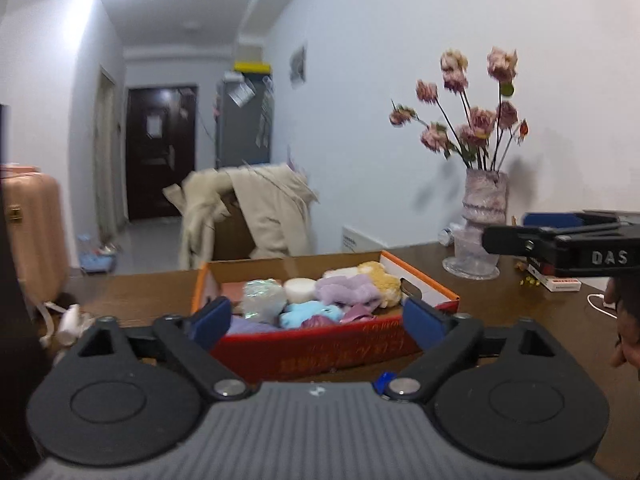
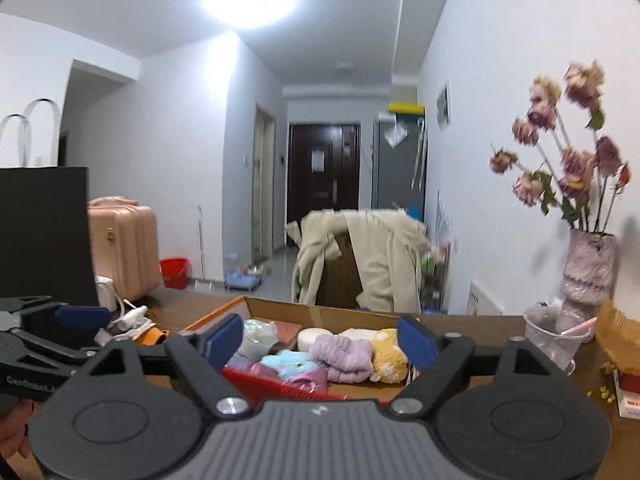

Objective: Organize soft objects
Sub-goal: 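Reach the right gripper to the blue tissue pack and grasp it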

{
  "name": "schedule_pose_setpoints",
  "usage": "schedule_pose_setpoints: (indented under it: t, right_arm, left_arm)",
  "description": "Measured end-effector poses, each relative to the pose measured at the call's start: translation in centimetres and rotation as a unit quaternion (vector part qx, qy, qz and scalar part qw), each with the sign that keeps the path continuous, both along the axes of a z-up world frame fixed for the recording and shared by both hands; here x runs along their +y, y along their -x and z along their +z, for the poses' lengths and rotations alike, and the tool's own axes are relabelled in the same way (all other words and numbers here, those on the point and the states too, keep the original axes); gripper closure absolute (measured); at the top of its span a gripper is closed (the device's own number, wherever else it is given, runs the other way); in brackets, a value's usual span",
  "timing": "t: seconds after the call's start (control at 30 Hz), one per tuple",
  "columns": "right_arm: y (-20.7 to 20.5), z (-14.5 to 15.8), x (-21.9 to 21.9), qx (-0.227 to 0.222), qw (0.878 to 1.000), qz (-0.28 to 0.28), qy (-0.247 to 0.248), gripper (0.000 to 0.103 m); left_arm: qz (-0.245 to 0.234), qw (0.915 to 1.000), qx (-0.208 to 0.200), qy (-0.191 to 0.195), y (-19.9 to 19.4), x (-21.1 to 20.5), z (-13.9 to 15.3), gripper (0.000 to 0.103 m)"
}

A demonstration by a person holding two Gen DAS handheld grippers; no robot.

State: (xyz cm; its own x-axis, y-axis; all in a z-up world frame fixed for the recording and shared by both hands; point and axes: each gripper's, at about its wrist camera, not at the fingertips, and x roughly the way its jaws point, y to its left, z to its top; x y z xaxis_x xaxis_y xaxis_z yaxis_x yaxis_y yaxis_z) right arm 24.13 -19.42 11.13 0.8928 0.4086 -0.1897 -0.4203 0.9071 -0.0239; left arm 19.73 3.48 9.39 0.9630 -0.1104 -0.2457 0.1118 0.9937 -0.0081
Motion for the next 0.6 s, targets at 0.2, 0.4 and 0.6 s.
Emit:
schedule_pose_setpoints:
  t: [0.2, 0.4, 0.6]
  right_arm:
    - [5.6, -5.2, -1.0, 0.013, 0.999, -0.023, -0.035, 0.007]
    - [9.8, -9.2, -0.7, 0.053, 0.998, -0.017, -0.009, 0.007]
    - [12.2, -9.1, -0.3, 0.037, 0.999, -0.005, 0.004, 0.007]
  left_arm:
    - [0.031, 0.9993, -0.008, 0.018, 7.4, 0.5, -3.2, 0.000]
    - [0.052, 0.9983, 0.015, 0.023, 10.8, 1.2, -5.0, 0.000]
    - [0.053, 0.9983, 0.009, 0.024, 11.5, 1.0, -4.6, 0.000]
